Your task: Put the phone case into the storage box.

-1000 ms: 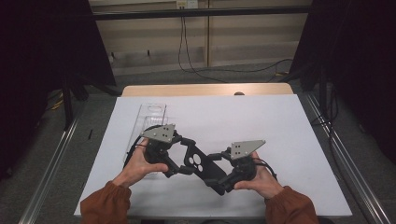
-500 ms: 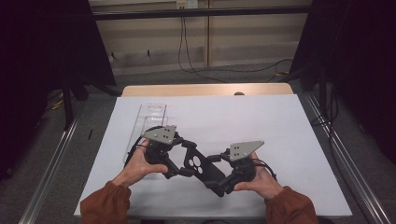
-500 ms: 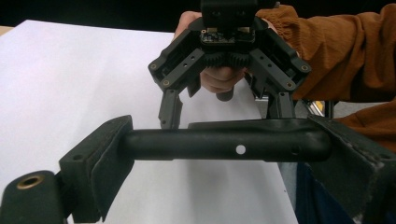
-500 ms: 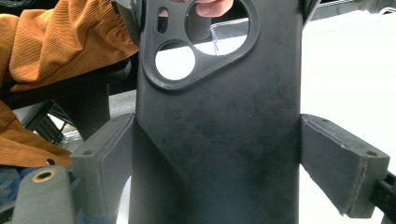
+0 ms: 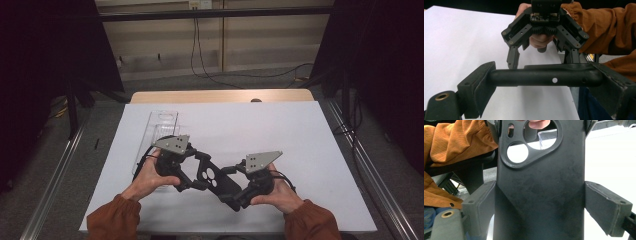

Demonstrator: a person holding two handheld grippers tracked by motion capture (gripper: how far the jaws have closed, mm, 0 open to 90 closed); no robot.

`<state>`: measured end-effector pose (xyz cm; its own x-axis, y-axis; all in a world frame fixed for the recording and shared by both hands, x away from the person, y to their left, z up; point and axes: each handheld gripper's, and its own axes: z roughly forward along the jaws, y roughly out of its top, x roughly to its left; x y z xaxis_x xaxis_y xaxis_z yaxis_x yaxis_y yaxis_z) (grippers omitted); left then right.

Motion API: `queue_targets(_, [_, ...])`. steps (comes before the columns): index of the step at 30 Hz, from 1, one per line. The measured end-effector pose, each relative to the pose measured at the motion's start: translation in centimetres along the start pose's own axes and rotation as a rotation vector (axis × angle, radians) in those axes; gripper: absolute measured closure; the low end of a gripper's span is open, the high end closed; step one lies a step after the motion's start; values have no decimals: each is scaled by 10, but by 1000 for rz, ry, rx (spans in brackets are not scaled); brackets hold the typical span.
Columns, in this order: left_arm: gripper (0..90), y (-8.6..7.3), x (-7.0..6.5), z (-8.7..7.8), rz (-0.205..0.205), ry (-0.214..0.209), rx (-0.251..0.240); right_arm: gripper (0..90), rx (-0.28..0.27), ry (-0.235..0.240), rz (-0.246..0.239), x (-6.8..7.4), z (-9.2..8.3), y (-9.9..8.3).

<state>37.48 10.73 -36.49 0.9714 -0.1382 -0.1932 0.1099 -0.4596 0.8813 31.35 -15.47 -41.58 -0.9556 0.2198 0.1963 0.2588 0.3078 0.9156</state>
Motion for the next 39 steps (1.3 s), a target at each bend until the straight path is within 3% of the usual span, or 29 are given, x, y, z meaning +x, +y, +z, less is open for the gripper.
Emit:
queue_targets(16, [128, -2, 1, 1, -12, -19, 25, 138, 14, 0, -20, 1, 1, -1])
queue_targets(28, [141, 0, 0, 1, -14, -4, 19, 137, 14, -11, -38, 0, 1, 0])
queue_targets(39, [142, 1, 0, -1, -34, 2, -5, 134, -2, -19, -20, -1, 0, 1])
